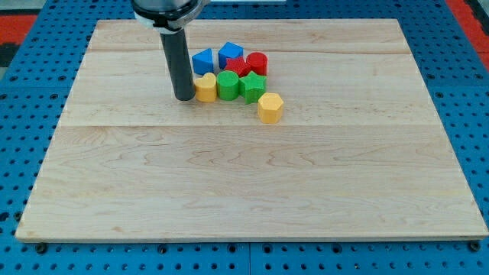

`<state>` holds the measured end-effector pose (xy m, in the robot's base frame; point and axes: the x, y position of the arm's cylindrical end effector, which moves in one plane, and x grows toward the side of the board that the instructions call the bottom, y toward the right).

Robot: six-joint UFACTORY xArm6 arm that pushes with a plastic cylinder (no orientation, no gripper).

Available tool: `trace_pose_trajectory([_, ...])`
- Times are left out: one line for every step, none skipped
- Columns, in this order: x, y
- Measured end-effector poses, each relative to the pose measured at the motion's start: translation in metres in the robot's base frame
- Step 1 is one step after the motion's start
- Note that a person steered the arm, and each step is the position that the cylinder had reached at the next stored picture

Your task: Move the yellow hexagon towards the red circle

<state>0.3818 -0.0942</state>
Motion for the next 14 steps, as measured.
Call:
trace_pose_trajectory([-0.009,0.007])
trace_pose_trajectory([-0.012,0.023])
trace_pose_trajectory([-0.021,0.01])
trace_pose_trajectory([0.015,-0.001])
trace_pose_trajectory([0.052,0.065])
trace_pose_trajectory([0.052,0.105])
trace_pose_trajectory([0.076,0.139])
trace_pose_trajectory([0.064,0.145])
trace_pose_trajectory([0.063,0.111])
trace_pose_trajectory([0.048,0.088])
trace_pose_trajectory([0.032,0.109])
trace_pose_trajectory([0.032,0.149])
trace_pose_trajectory([0.032,0.16])
trace_pose_trajectory([0.045,0.158])
